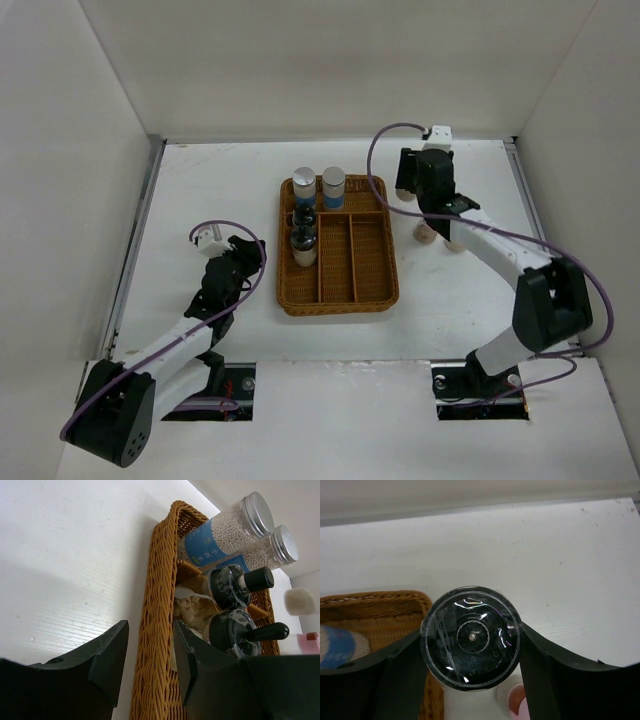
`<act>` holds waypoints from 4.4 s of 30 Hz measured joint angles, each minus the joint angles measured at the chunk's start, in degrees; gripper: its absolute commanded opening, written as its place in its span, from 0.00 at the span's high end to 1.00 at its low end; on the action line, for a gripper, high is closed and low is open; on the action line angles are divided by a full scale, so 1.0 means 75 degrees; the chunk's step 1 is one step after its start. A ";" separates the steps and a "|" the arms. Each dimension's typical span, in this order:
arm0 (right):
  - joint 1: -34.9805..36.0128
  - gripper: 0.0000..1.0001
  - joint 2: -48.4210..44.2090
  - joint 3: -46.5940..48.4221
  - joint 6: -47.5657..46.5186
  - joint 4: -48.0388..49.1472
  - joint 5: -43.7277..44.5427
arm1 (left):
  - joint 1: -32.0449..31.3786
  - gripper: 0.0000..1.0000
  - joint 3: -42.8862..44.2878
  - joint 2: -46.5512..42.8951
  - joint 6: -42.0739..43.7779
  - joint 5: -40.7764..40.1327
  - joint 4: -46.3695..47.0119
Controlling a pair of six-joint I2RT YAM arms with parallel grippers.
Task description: Organize the condiment bottles
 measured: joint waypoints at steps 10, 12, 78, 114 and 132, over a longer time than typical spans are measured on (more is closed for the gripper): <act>0.3130 0.42 -0.2084 -0.1370 0.0251 0.0061 0.0326 | 0.0006 0.62 0.0000 0.0003 -0.0003 -0.0006 0.0023; 0.3812 0.42 -0.2183 -0.1472 0.0408 -0.0105 0.0353 | 0.0006 0.62 0.0000 0.0064 -0.0006 -0.0006 0.0070; 0.2978 0.59 -0.2384 -0.2736 0.1574 0.1058 0.0697 | 0.0055 0.58 -0.0009 0.0157 -0.0122 -0.0058 0.0221; -0.0291 0.55 -0.0423 -0.1894 0.1419 -0.0149 0.0915 | 0.0035 0.55 -0.0015 0.0332 -0.0172 -0.0052 0.0391; 0.3080 0.54 -0.0612 -0.0650 0.0428 0.0627 0.0758 | 0.0035 0.55 -0.0020 0.0437 -0.0207 -0.0064 0.0408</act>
